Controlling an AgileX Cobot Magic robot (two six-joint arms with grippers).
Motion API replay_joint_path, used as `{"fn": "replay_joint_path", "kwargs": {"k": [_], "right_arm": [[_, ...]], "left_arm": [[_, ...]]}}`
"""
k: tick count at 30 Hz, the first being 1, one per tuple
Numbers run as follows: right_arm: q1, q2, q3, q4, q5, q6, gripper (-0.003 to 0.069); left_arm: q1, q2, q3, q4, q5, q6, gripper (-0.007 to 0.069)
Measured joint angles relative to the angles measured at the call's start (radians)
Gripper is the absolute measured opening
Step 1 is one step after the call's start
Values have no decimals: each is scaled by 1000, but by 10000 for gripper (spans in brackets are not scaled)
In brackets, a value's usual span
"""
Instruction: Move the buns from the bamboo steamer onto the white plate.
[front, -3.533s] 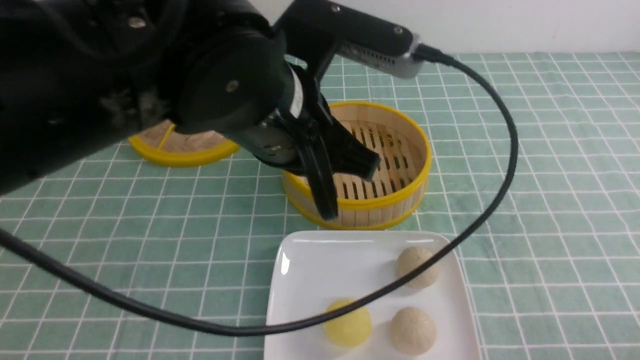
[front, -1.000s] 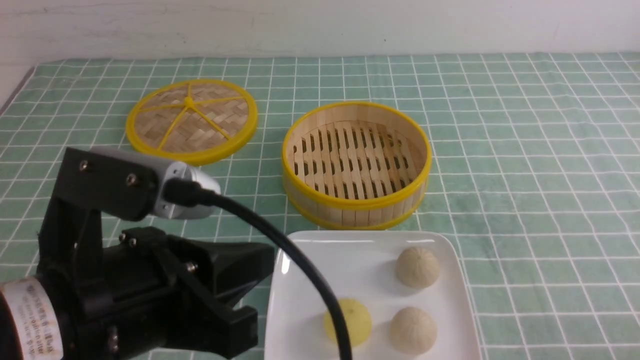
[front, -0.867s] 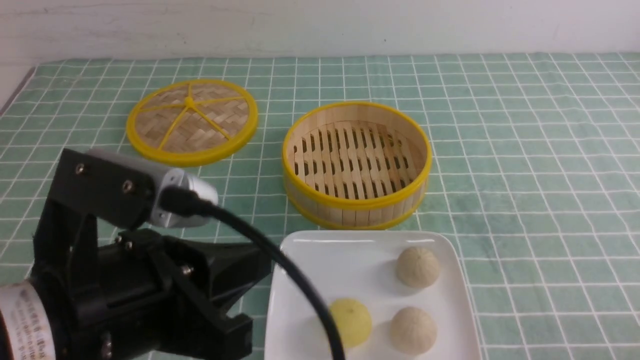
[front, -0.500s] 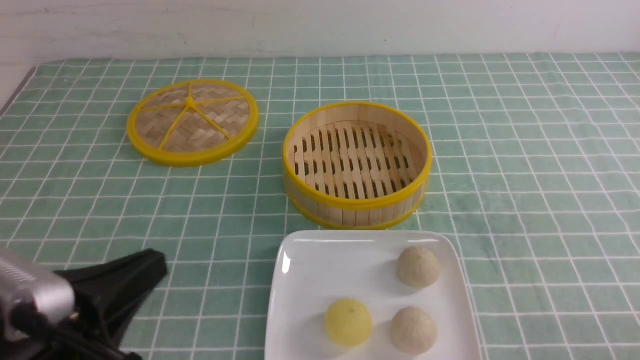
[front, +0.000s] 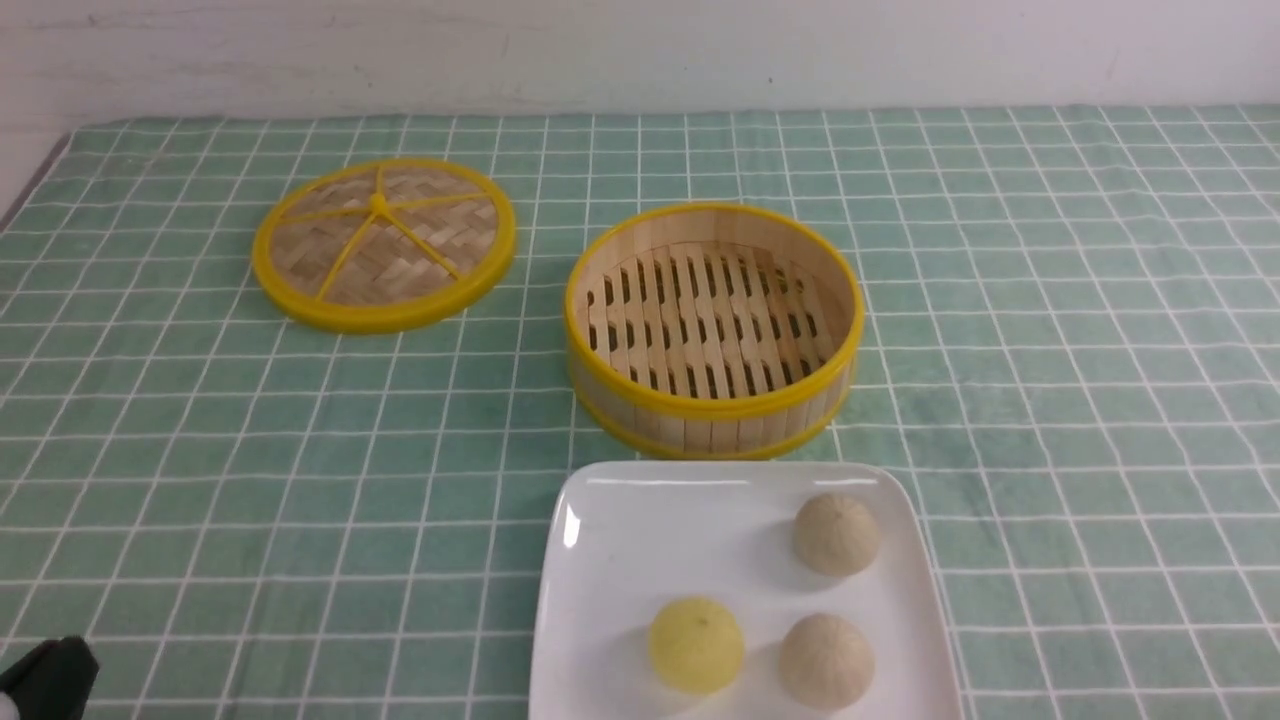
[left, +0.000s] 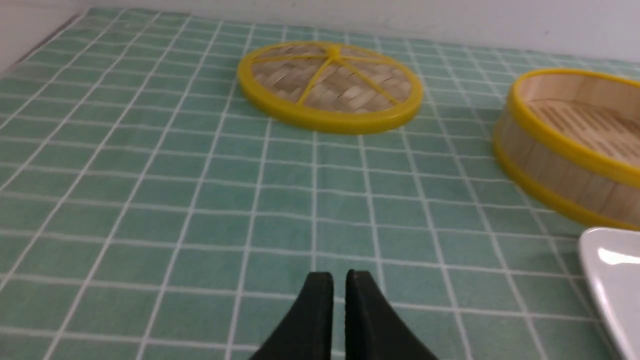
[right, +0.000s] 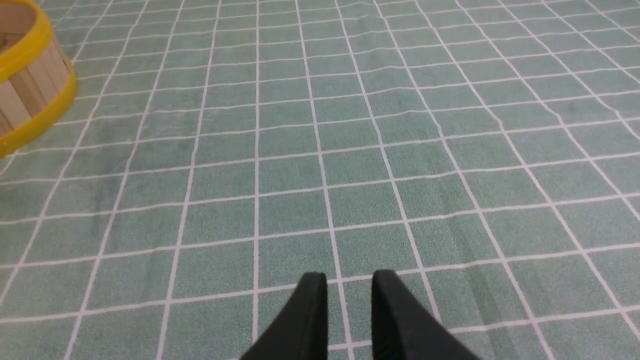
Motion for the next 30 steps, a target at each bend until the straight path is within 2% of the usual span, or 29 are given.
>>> {"fn": "replay_joint_path", "kwargs": {"k": [5, 8, 30], "right_arm": [[0, 0, 0, 0, 0, 0, 162], [0, 0, 0, 0, 0, 0, 166], [0, 0, 0, 0, 0, 0, 202]], "left_arm": [[80, -73, 30, 89, 115, -103, 73], [106, -78, 30, 107, 125, -132, 76], [112, -79, 28, 127, 131, -141, 90]]}}
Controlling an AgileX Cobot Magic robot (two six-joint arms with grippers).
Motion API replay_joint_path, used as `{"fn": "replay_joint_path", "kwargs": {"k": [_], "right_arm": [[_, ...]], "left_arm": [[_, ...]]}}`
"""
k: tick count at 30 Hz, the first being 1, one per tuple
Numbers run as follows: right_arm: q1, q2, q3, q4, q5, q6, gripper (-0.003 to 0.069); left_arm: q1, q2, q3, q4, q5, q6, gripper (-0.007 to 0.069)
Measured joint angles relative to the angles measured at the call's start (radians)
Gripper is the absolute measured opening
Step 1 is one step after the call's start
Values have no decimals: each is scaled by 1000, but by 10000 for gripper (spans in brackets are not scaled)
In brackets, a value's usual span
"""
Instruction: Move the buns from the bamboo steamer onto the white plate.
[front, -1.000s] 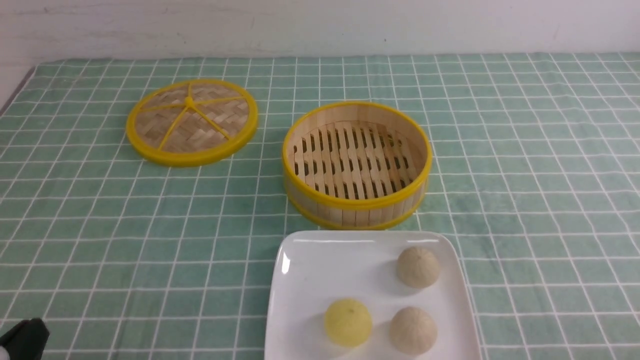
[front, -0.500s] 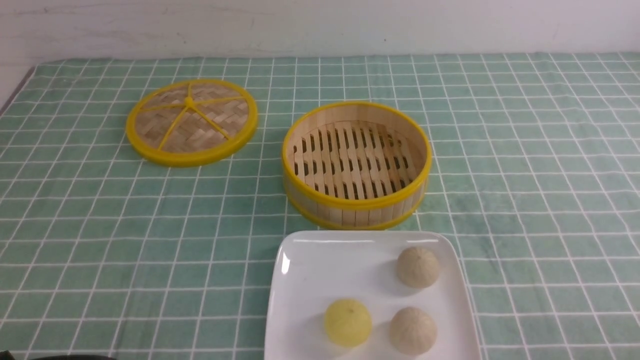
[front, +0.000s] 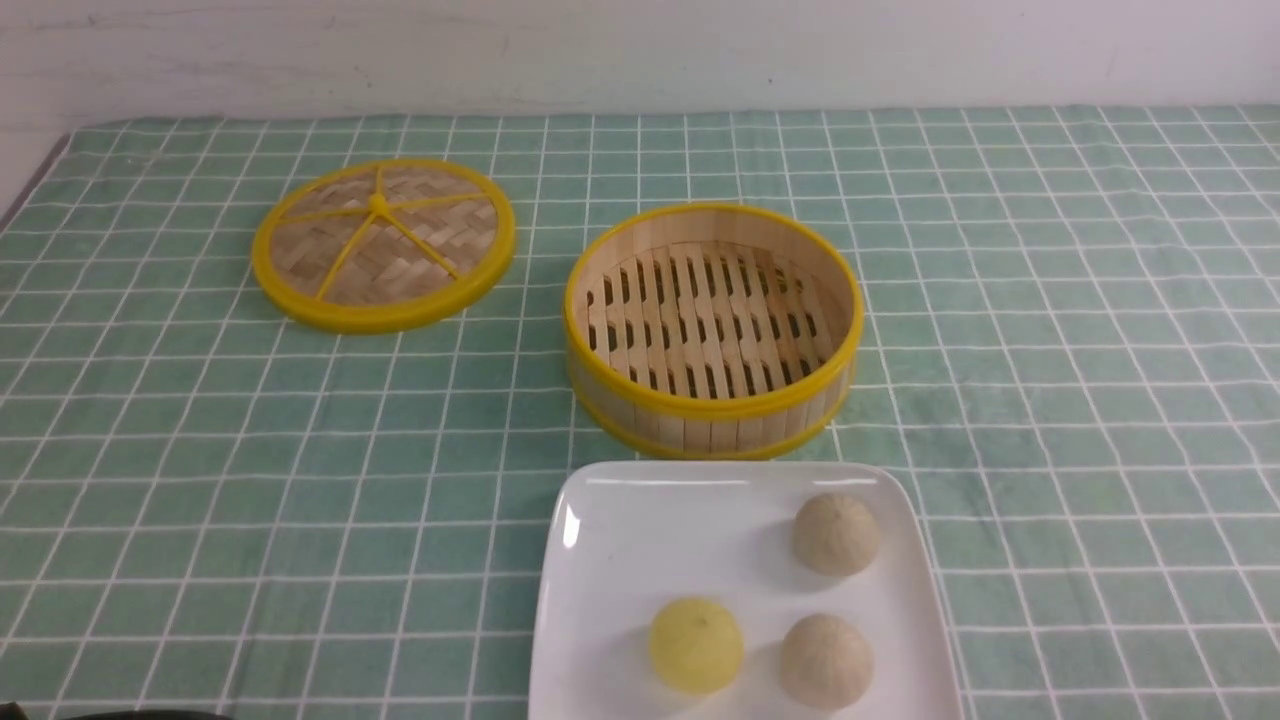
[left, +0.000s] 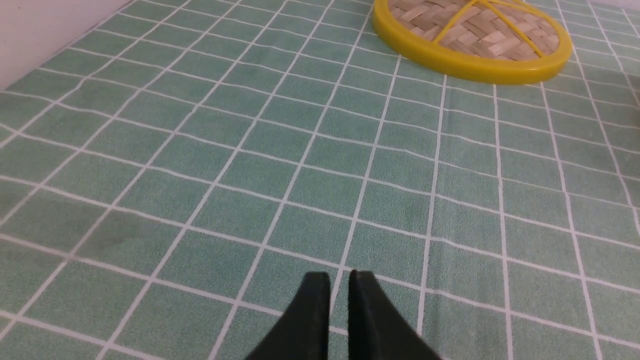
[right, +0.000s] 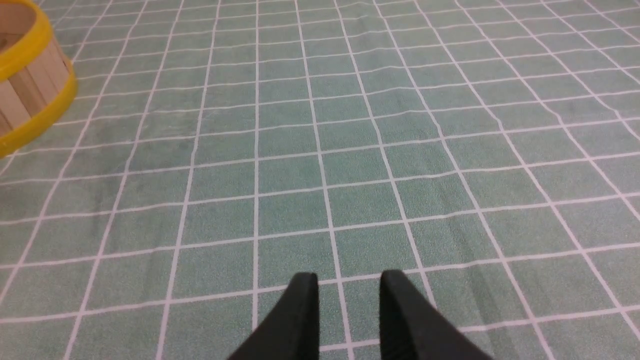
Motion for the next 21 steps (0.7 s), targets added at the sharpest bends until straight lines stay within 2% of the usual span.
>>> {"fn": "replay_joint_path", "kwargs": {"k": [21], "right_arm": [[0, 0, 0, 0, 0, 0, 202]], "left_arm": [[0, 0, 0, 1, 0, 0, 104]]}}
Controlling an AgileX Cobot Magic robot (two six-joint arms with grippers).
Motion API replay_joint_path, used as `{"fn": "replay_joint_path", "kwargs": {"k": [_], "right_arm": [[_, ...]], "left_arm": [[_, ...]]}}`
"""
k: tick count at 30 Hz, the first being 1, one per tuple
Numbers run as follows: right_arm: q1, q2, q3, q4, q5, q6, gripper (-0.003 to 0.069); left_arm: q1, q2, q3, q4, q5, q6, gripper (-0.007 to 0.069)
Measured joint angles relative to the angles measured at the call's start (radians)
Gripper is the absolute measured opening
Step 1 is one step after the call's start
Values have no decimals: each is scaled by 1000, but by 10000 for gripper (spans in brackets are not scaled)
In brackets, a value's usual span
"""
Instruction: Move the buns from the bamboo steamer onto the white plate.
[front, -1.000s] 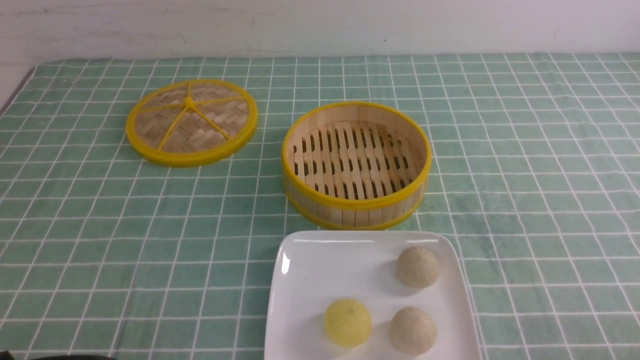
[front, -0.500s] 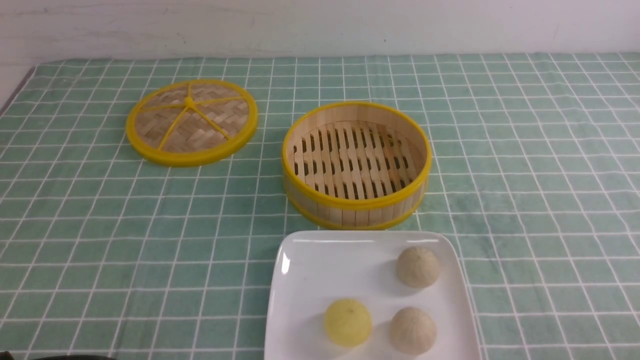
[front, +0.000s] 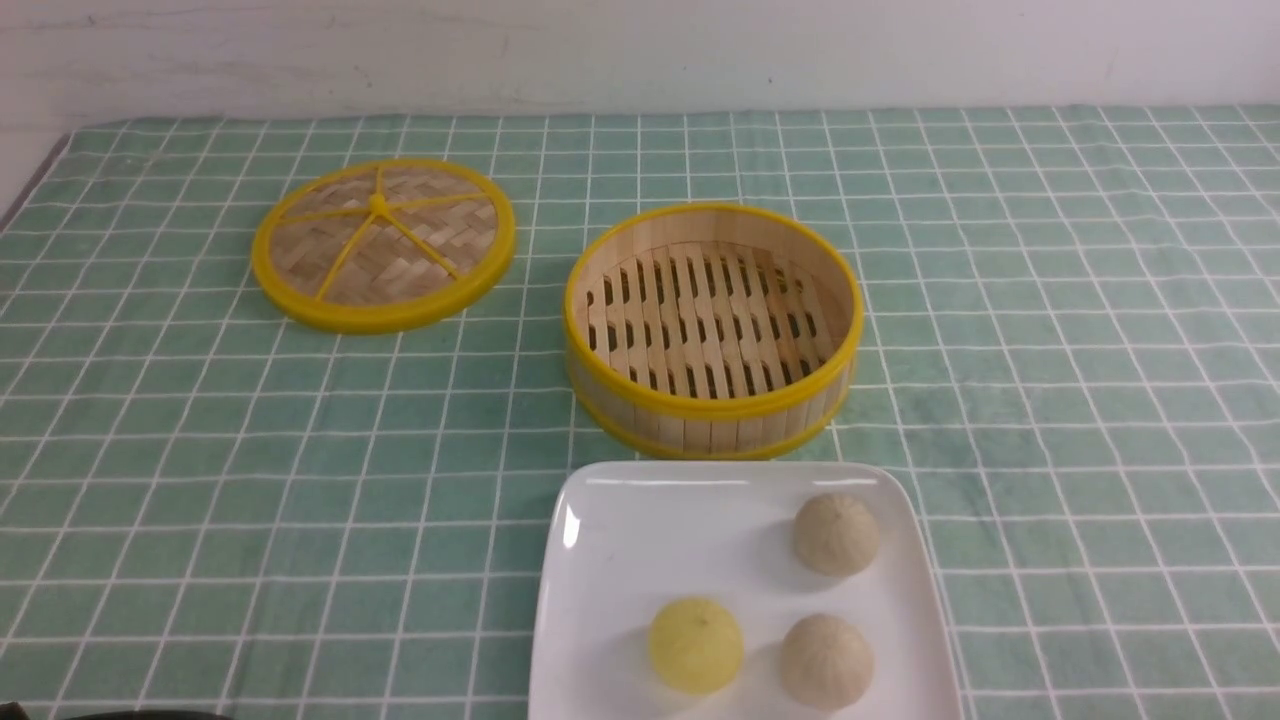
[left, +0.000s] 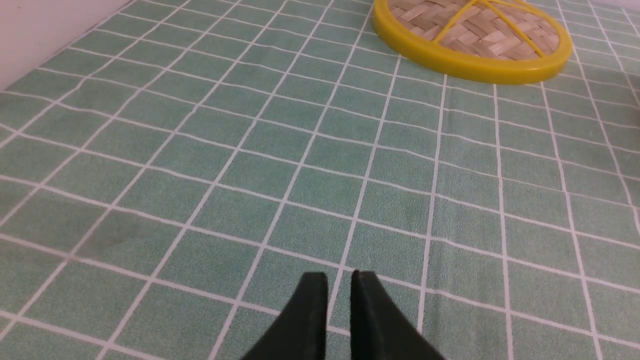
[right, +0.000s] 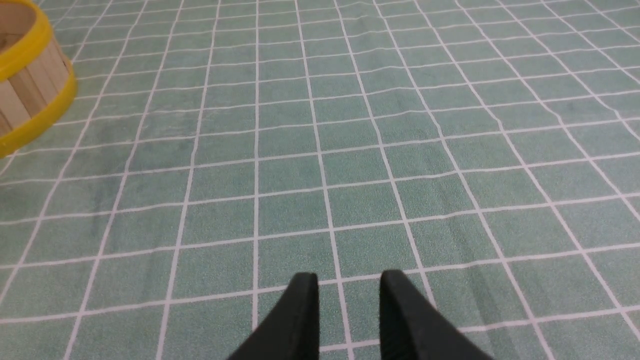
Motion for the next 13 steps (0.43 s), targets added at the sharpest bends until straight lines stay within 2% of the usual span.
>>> {"fn": "replay_joint_path", "kwargs": {"k": [13], "right_arm": [[0, 0, 0, 0, 0, 0, 202]], "left_arm": [[0, 0, 0, 1, 1, 0, 110]]}}
